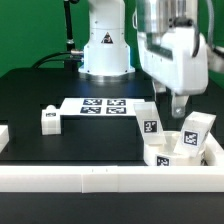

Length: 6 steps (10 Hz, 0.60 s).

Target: Assemble stool

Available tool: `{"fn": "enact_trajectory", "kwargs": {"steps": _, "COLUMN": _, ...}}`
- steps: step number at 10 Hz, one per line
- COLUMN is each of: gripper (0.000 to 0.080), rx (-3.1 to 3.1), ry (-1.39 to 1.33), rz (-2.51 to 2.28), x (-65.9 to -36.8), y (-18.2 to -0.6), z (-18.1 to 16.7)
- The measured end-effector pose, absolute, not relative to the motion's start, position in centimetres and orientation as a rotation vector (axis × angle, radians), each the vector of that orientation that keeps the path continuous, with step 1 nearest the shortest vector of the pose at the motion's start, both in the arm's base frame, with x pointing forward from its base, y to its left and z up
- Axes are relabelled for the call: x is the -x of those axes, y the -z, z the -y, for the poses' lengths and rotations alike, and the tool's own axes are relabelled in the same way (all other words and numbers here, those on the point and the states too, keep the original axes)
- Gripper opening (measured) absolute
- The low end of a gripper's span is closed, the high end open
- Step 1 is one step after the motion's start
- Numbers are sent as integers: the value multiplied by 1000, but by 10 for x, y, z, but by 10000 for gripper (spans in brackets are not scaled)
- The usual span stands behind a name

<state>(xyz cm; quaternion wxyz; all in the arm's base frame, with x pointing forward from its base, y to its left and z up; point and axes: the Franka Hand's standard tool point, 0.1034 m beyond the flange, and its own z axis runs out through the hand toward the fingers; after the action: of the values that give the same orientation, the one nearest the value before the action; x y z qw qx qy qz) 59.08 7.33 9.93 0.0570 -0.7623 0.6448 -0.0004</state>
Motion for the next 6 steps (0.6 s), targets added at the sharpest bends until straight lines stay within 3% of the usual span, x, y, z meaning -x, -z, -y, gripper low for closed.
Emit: {"fn": "enact_trajectory", "kwargs": {"steps": 6, "gripper": 649, "rx": 2845, "ry": 36, "rz": -1129, "x": -588, "y": -98, "z": -77}}
